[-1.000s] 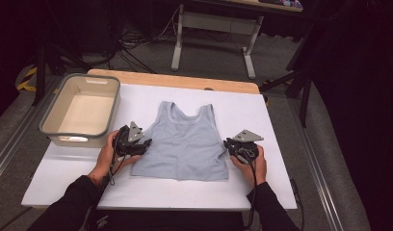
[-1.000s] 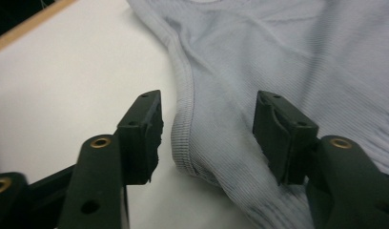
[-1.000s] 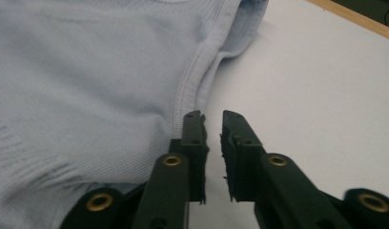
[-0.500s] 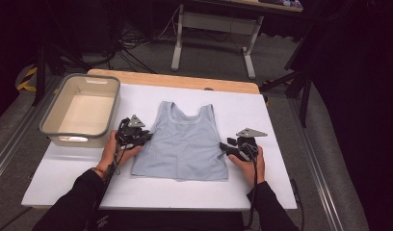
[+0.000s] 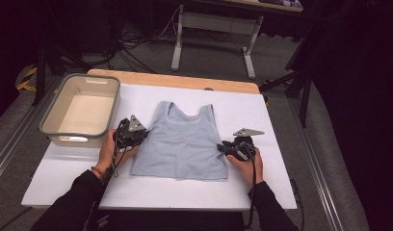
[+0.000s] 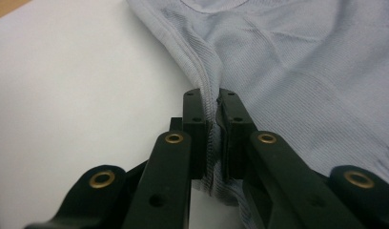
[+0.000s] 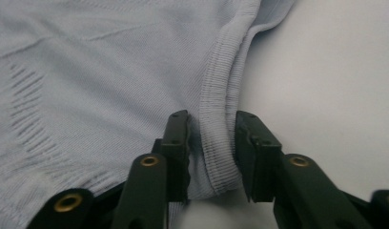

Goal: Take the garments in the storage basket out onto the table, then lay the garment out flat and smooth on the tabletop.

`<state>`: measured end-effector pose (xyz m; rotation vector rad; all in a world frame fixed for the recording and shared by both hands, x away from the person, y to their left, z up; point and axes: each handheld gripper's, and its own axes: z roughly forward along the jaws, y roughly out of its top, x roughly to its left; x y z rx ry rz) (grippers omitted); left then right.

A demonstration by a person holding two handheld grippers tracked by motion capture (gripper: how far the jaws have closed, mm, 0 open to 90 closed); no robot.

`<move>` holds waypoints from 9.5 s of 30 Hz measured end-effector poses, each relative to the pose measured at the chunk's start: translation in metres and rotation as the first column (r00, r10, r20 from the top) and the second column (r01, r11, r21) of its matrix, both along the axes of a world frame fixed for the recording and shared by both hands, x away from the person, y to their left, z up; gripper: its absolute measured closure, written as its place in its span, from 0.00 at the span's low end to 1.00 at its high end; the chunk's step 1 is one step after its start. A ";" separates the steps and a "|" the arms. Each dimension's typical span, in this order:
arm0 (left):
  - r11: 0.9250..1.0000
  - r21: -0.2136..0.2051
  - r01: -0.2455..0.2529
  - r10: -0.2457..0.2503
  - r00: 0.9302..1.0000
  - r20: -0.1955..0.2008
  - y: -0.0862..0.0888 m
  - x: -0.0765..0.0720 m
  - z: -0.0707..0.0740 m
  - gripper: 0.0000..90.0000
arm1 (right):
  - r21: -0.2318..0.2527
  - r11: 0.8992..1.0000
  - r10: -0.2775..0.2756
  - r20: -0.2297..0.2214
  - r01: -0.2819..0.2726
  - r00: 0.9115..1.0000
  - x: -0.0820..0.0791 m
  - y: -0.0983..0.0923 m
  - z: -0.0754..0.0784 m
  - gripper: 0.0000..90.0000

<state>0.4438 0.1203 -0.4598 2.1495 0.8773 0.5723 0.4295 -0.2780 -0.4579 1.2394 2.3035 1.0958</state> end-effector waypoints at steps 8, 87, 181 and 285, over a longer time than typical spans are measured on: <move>0.999 0.010 -0.040 0.039 0.998 0.050 0.003 -0.003 0.010 0.93 | -0.049 0.999 0.013 0.054 -0.011 0.998 0.003 0.006 0.006 0.93; 0.973 -0.127 0.194 -0.165 0.963 0.213 0.047 -0.092 -0.001 0.10 | -0.060 0.994 0.106 0.464 -0.089 0.879 -0.079 0.001 0.021 0.20; 0.981 0.017 0.195 -0.193 0.979 -0.066 0.034 -0.064 -0.007 0.88 | -0.037 0.999 0.027 0.049 -0.025 0.998 0.063 0.037 0.008 0.89; 0.984 -0.114 0.136 -0.157 0.968 -0.198 0.036 -0.063 -0.012 0.76 | -0.135 0.973 0.185 -0.019 -0.186 0.982 0.149 0.251 0.005 0.43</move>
